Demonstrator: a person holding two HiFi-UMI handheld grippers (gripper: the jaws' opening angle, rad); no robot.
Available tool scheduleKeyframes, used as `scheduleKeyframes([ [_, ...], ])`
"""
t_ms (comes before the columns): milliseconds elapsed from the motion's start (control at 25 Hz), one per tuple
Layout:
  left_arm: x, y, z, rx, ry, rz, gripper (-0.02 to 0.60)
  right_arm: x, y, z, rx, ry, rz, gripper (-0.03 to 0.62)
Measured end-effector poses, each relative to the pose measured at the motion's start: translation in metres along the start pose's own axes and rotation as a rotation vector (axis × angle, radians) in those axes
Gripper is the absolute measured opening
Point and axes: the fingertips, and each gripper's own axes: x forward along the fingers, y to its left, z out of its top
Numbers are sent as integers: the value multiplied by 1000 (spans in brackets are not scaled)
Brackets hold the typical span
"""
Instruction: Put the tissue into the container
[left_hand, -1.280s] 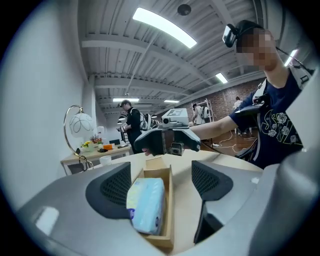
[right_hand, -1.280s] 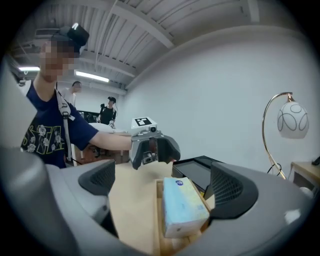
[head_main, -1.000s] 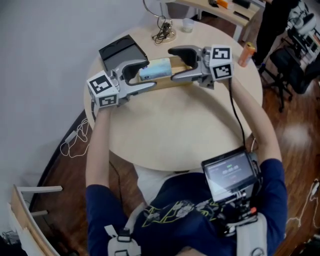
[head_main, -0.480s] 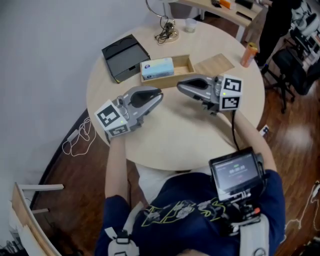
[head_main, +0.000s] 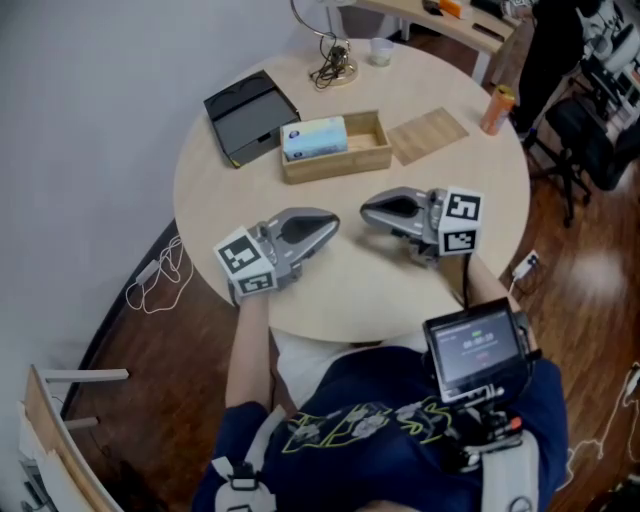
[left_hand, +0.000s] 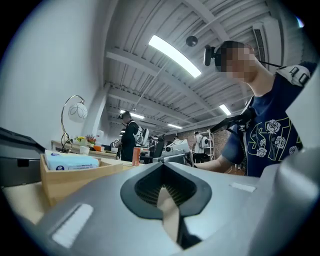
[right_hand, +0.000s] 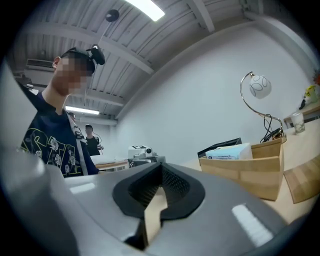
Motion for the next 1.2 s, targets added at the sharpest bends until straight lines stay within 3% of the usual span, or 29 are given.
scheduleKeyframes([
  [160,-1,-1,-17,-20,23,6,3,4,4,-15,12,18,11,8],
  [280,1,-10,-22,22,68,19,3,4,8,-23,16,43,19,8],
  [480,8,-19,-43,13,192,8,3,20,21,-49,-157,198,-4,8],
  [640,9,-16,-46,6,198,7,5,20,17,-49,-174,188,-42,8],
  [1200,7,-18,-49,6,193,27,5,21,13,-52,-172,193,-40,8],
])
